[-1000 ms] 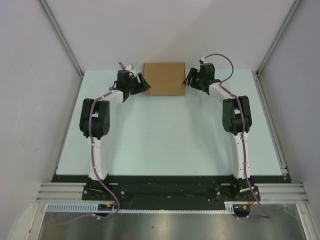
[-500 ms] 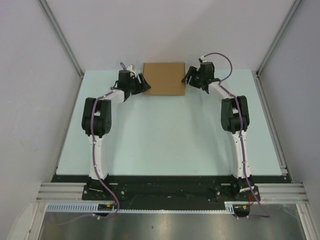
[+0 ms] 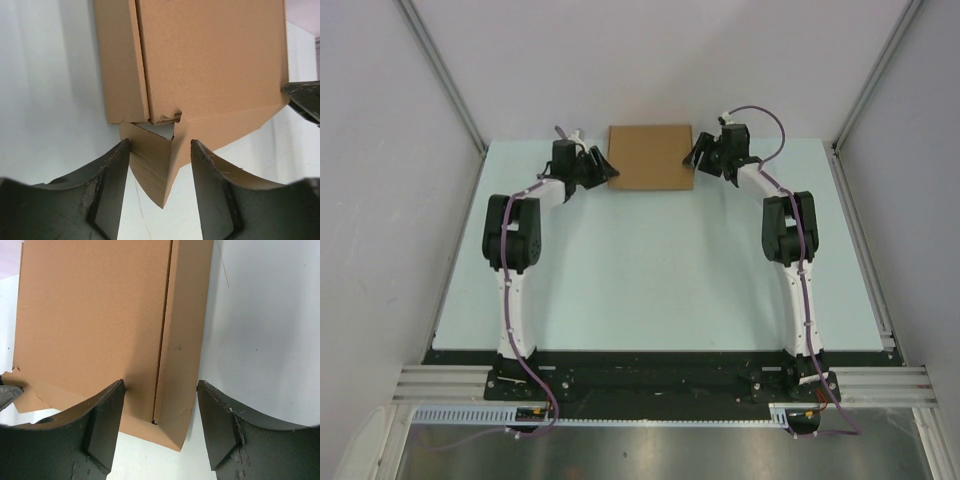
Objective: Fold the paper box
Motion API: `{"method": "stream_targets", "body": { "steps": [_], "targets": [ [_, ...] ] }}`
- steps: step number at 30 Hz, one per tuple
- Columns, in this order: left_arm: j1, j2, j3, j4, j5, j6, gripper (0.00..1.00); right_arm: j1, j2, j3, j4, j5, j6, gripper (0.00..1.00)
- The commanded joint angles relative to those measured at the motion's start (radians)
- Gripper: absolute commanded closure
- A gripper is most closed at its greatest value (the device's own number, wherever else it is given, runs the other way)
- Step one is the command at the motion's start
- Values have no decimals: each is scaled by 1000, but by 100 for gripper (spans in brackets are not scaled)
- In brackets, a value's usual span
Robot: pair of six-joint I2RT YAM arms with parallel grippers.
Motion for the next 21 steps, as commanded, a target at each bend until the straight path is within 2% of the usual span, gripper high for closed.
{"method": "stream_targets", "body": {
  "steps": [1,21],
  "targets": [
    [4,8,53,71,98,-82,46,3,27,52,-15,-22,-3,35],
    [13,59,76,131,178,-188,64,3,47,72,-23,-42,3,36]
  ]
}}
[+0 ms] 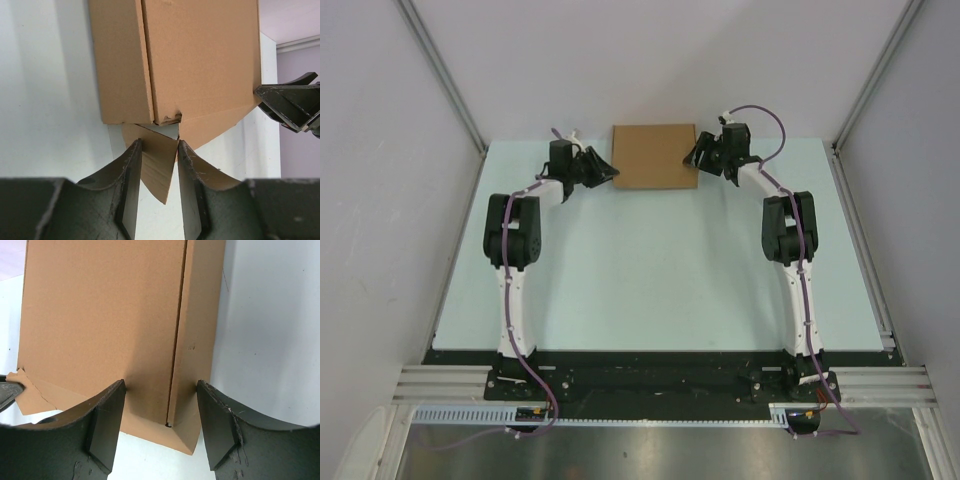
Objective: Fold the paper box
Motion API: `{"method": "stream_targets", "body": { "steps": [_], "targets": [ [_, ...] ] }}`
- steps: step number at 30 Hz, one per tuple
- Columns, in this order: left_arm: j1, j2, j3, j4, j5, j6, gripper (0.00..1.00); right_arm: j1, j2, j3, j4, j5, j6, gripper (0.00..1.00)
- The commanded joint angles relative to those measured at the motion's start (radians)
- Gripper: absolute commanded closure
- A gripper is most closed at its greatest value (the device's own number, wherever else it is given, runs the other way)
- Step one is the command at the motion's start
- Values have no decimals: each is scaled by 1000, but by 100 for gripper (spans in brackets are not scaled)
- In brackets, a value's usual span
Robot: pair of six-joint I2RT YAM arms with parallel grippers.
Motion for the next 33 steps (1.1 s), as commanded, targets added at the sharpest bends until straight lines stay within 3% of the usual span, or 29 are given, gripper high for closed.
{"method": "stream_targets", "body": {
  "steps": [1,7,16,20,33],
  "targets": [
    [-9,16,50,76,67,-60,64,7,31,47,-17,-34,4,36],
    [-9,32,57,84,73,-77,64,10,38,54,-17,-36,5,36],
    [-1,49,98,3,-3,-11,52,7,38,50,-17,-32,2,36],
    [3,59,112,-11,3,-3,53,7,40,48,-17,-29,2,36],
    [2,89,109,111,132,-231,55,13,46,64,-23,-31,4,36]
  ]
}}
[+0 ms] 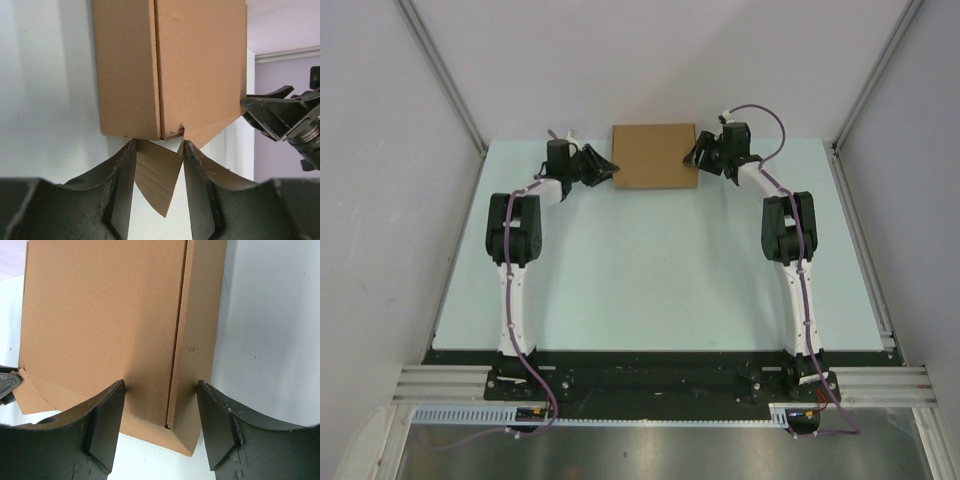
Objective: Fold the paper box
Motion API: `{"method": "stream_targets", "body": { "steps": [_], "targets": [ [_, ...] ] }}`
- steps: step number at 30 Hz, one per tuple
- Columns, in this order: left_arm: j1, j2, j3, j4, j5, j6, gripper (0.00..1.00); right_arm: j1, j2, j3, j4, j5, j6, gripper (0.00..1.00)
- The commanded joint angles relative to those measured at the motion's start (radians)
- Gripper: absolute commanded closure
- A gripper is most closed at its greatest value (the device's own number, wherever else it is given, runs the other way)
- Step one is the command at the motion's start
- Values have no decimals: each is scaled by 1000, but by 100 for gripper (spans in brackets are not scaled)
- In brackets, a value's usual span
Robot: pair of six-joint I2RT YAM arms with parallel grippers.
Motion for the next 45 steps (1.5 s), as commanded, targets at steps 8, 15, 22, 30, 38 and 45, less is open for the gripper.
{"method": "stream_targets", "body": {
  "steps": [8,15,22,30,38,45],
  "targets": [
    [-17,36,39,135,86,-192,55,12,32,36,-9,-23,5,36],
    [-6,21,60,39,8,-49,52,11,32,30,-5,-20,2,36],
    [8,2,65,-41,-91,92,45,8,36,33,-3,-18,5,36],
    [29,-97,-20,-36,-139,169,41,6,33,32,-5,-17,5,36],
    [28,-167,-130,68,-61,89,43,5,27,29,-9,-14,5,36],
    [12,-145,-101,56,-95,132,44,5,15,18,-5,-9,4,36]
  ]
}}
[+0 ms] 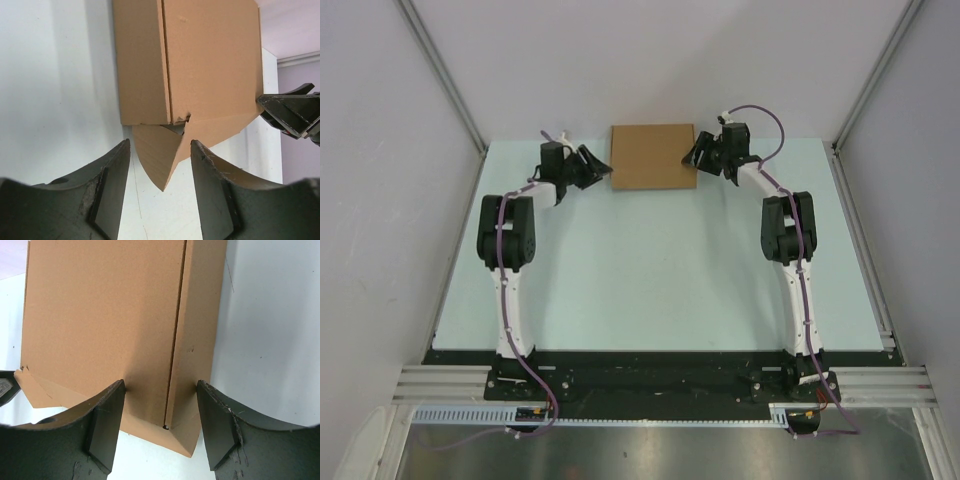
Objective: Fold the paper box
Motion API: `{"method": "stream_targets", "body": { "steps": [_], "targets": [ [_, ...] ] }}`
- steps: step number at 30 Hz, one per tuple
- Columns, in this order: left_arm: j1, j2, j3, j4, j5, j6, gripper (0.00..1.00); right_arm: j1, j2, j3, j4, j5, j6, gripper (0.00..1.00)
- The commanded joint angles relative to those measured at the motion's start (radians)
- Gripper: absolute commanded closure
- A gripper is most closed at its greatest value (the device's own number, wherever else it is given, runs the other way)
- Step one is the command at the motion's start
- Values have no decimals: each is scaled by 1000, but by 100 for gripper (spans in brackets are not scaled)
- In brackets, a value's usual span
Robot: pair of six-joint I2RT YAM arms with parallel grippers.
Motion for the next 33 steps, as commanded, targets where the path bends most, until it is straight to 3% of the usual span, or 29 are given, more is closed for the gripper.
{"method": "stream_targets", "body": {
  "steps": [1,10,16,23,28,33],
  "targets": [
    [-11,-33,50,18,-9,32,44,5,10,16,-8,6,0,36],
    [-51,54,165,9,51,-4,46,10,23,31,-17,1,1,36],
    [-60,42,158,-45,45,45,47,6,22,30,-20,1,0,36],
    [-57,-45,44,-88,-70,147,42,1,16,25,-18,0,-2,36],
    [-41,-151,-137,128,-118,78,38,1,11,19,-17,0,0,36],
    [-34,-199,-174,171,-139,82,37,-2,1,10,-14,1,-2,36]
  ]
}}
